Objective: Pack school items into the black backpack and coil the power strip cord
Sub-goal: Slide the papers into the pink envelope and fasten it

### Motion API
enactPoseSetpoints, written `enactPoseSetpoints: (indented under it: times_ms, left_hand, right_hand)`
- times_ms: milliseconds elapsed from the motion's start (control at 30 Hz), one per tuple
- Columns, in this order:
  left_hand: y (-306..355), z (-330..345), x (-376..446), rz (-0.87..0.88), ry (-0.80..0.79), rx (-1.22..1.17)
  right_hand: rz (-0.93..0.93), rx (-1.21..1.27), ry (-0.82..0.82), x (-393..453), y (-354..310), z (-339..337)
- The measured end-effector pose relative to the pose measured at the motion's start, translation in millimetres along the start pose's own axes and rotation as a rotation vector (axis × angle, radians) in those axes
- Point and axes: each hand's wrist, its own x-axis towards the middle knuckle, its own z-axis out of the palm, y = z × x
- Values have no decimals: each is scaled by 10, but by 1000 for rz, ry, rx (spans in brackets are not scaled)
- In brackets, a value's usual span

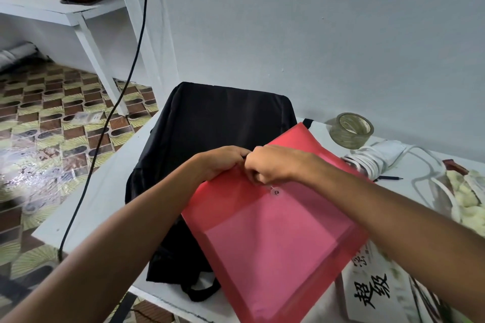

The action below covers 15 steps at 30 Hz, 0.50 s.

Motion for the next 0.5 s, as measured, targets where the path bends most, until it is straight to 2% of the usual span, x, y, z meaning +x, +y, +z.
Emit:
enactPoseSetpoints:
  times_ms: [200, 500]
  left_hand:
    - [-37, -48, 51, -26, 23, -5]
    - [-18, -37, 48, -37, 26, -52]
  right_hand:
    - [69, 131, 114, 32, 192, 61]
    - [195, 185, 105, -103, 347, 108]
